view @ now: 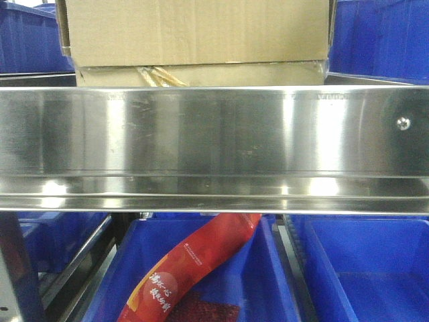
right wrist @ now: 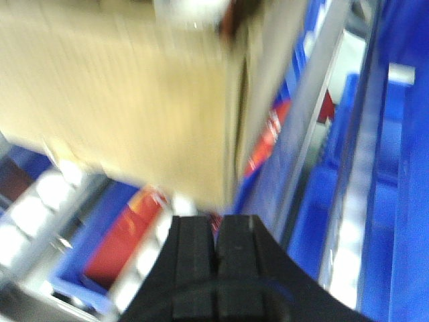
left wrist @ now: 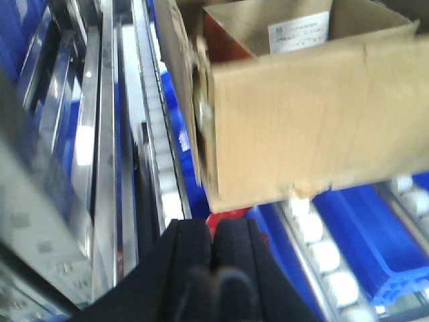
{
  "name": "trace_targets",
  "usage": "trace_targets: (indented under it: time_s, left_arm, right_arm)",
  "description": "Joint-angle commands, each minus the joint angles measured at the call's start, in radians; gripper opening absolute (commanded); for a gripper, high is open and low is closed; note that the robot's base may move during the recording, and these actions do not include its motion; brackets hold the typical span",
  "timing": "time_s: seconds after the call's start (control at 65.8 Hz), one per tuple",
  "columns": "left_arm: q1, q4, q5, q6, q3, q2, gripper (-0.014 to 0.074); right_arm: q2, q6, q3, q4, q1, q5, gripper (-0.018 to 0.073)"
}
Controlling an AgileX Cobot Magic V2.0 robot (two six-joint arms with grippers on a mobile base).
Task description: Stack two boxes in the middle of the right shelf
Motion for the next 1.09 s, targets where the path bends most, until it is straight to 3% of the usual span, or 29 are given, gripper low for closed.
trace_targets:
  time_s: [0.0, 0.213, 0.35, 0.532, 1.079]
  left_arm:
    - [0.000, -0.007, -0.108, -0.010, 0.137, -0.083, -0.0111]
    - [0.000, -0.005, -0.372, -0.010, 0.455, -0.313, -0.0111]
    - [0.000, -0.005, -0.469, -0.010, 0.584, -0.459, -0.0111]
    - [0.000, -0.005, -0.485, -0.010, 0.653, -0.602, -0.0111]
    - [0.000, -0.002, -0.487, -0.010, 0.659, -0.688, -0.0111]
  right_arm:
    - [-0.072, -0.028, 0.107, -0.015, -0.002, -0.107, -0.0153]
    - [-0.264, -0.084, 0.413, -0.015, -0.002, -0.371, -0.0154]
    - [-0.395, -0.103, 0.552, -0.022, -0.002, -0.511, -0.0154]
    - [-0.580, -0.135, 0.701, -0.023, -0.002, -0.671, -0.0154]
    - [-0.675, -0.135, 0.725, -0.023, -0.002, -0.683, -0.0154]
